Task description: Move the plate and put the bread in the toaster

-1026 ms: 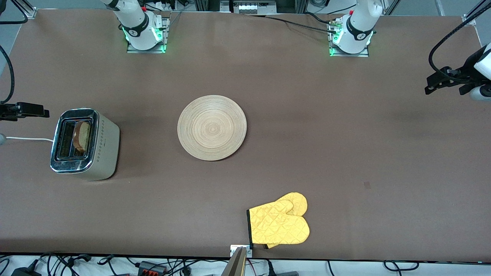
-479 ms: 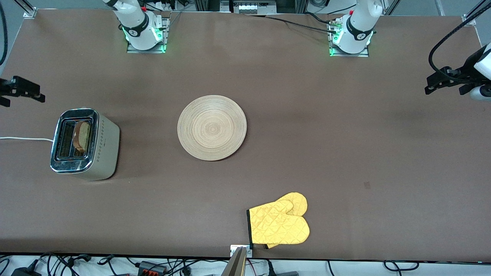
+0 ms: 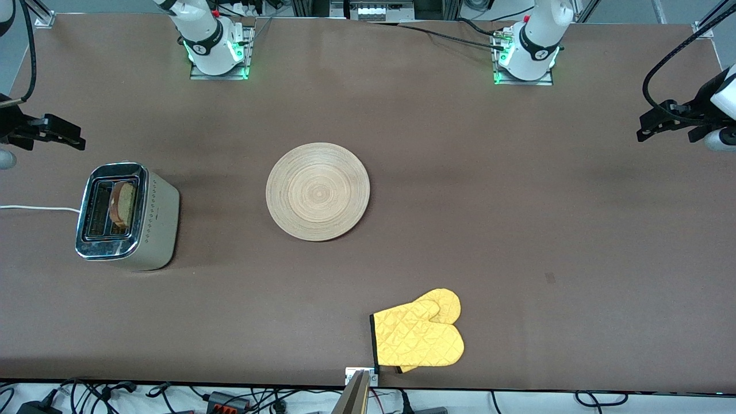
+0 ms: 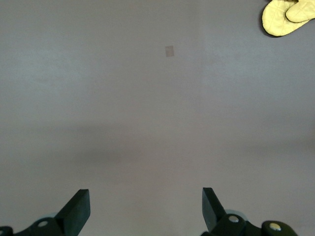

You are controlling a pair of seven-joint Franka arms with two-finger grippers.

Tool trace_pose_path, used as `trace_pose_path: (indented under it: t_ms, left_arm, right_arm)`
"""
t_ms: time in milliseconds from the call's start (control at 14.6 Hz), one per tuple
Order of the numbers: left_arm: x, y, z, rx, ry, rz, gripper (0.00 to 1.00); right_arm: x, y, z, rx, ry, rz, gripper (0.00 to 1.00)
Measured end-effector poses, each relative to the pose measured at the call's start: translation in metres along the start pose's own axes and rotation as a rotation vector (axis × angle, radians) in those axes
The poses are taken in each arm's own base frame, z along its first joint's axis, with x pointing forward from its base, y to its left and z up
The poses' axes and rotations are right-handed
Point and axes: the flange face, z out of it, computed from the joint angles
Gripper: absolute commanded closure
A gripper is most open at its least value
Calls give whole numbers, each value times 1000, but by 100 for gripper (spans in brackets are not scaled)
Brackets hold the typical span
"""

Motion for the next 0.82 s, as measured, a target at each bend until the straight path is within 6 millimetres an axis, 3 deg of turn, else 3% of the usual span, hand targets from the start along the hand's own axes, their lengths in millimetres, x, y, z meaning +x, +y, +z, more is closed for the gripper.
trace_pose_path:
  t_ms: [821]
  left_arm:
    - [0,0,0,0,0,0,0]
  right_arm:
    - [3,0,-1,1,7,16,0]
